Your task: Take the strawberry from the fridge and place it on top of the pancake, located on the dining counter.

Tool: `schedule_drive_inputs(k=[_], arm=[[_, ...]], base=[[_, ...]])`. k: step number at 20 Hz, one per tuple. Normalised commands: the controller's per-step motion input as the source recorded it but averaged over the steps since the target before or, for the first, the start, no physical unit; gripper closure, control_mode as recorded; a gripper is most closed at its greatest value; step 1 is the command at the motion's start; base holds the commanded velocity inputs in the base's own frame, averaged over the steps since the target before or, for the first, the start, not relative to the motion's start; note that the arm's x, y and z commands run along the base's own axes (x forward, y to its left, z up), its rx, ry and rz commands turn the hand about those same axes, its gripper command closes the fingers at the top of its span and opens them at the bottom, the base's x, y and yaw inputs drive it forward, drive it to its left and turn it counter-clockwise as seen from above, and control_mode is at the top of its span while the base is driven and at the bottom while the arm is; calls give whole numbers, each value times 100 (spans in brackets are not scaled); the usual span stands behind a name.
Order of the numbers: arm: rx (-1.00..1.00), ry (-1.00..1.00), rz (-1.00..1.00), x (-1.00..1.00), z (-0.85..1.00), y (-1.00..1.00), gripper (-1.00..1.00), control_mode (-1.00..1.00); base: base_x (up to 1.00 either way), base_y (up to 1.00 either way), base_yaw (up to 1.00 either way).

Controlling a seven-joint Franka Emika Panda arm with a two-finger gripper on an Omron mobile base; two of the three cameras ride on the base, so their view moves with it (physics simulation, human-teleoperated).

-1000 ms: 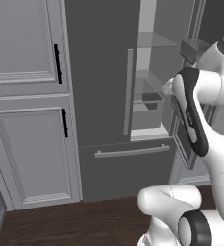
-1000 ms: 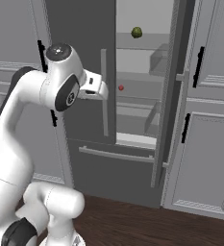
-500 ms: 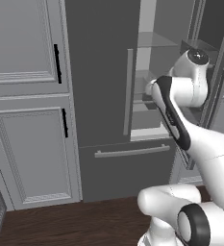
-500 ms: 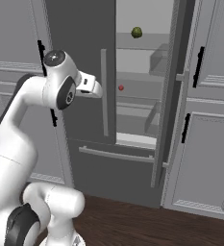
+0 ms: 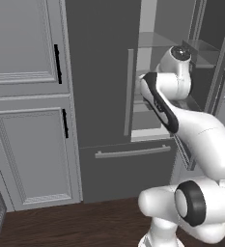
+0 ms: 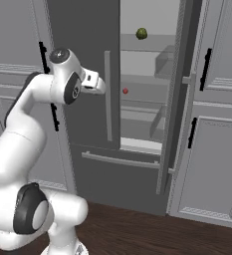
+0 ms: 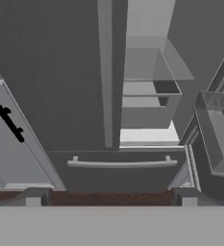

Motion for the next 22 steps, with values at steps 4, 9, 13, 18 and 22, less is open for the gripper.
schedule_drive_inputs(k=[4, 9, 13, 18, 22], arm=[[0, 0, 0, 59, -9, 6, -100, -100], [0, 0, 0, 55, -11, 0, -100, -100], [0, -1, 0, 55, -16, 0, -100, -100], [0, 0, 0, 57, -14, 0, -100, -100], [0, 0, 0, 62, -7, 0, -100, -100]], base=[[0, 0, 0], [0, 0, 0], [0, 0, 0], [0, 0, 0], [0, 0, 0]])
